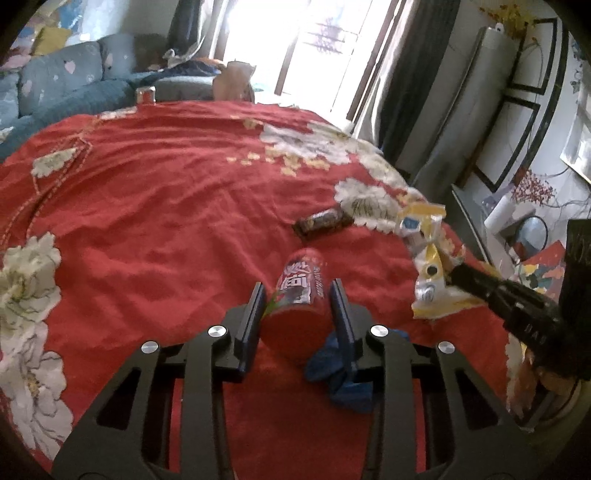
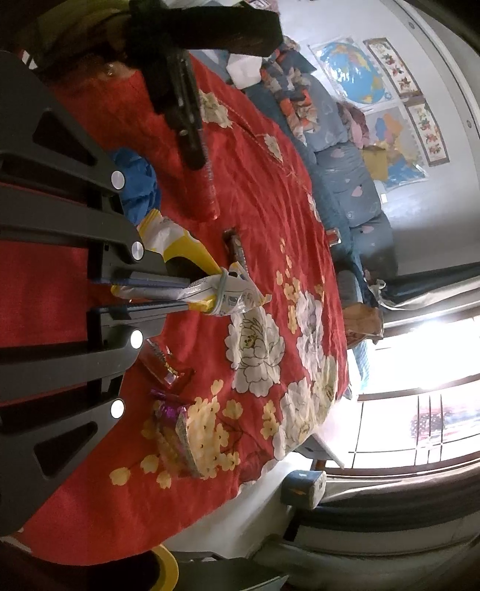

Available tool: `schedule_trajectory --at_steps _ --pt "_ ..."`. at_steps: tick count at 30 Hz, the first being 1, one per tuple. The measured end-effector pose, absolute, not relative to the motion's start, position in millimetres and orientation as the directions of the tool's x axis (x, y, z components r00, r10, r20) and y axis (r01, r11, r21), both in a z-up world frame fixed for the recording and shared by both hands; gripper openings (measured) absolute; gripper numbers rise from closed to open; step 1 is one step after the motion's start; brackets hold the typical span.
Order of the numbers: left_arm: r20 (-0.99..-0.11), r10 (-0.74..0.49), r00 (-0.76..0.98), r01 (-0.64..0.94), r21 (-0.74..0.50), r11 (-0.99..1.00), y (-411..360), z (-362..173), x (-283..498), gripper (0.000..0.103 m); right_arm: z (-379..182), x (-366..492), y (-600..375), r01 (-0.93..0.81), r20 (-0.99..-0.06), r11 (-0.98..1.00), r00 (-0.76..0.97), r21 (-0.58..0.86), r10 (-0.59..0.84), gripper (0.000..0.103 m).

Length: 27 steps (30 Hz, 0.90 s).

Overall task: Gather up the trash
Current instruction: 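Close the left tool on the red drink can while the right tool grasps the yellow-white wrapper, then carry the red can and yellow-white wrapper with both tools over the bin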

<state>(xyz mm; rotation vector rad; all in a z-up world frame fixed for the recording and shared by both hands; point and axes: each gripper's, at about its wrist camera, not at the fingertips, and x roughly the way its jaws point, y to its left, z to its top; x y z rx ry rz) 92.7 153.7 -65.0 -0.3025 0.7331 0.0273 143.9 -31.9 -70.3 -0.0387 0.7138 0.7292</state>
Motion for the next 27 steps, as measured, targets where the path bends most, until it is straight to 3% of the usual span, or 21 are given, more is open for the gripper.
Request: schedule_trajectory --at_steps 27 --pt "-0.526 -0.137 0.839 0.028 -0.210 0.977 81 0 83 0.025 -44 133 -95 -0.544 -0.523 0.794 0.608 0.272 0.597 0.007"
